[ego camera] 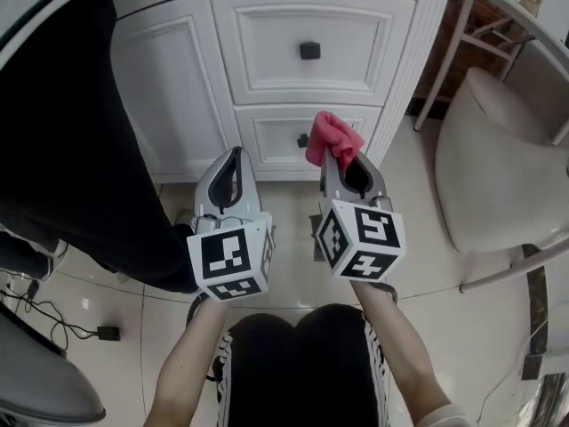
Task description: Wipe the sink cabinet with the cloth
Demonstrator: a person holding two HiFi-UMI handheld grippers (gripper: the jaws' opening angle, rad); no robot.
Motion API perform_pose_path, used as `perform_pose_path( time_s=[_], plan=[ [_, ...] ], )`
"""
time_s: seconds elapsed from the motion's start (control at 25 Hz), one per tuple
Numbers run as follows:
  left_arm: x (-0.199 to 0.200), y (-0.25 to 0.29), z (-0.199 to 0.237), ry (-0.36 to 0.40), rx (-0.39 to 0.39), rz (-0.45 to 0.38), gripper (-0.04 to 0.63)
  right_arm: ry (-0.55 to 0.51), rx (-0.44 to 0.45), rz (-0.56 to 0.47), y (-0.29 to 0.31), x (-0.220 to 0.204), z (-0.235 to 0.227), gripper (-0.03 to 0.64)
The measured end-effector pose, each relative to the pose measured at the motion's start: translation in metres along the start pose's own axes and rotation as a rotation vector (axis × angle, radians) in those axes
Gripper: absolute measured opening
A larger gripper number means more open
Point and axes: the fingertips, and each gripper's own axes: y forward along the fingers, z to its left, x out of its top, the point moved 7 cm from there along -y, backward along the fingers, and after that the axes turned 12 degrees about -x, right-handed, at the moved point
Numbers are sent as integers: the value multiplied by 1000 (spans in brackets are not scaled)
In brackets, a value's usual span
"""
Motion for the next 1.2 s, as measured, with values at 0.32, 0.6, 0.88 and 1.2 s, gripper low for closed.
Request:
perform_pose_path(
  time_s=[0.32, 0.6, 0.88, 1.2],
  plan=[
    [138, -78, -78, -39, -64, -175, 15, -109, -26, -204, -148, 106, 30, 63],
    [125, -107, -100, -48, -81, -228, 15, -109, -69, -242, -184, 115, 12, 63],
    [130, -105, -110, 40, -110, -205, 15, -32, -95, -210, -177, 110, 4, 61],
    [127, -103, -101, -18, -98, -229, 15, -58, -87, -247, -179, 114, 7, 61]
  ],
)
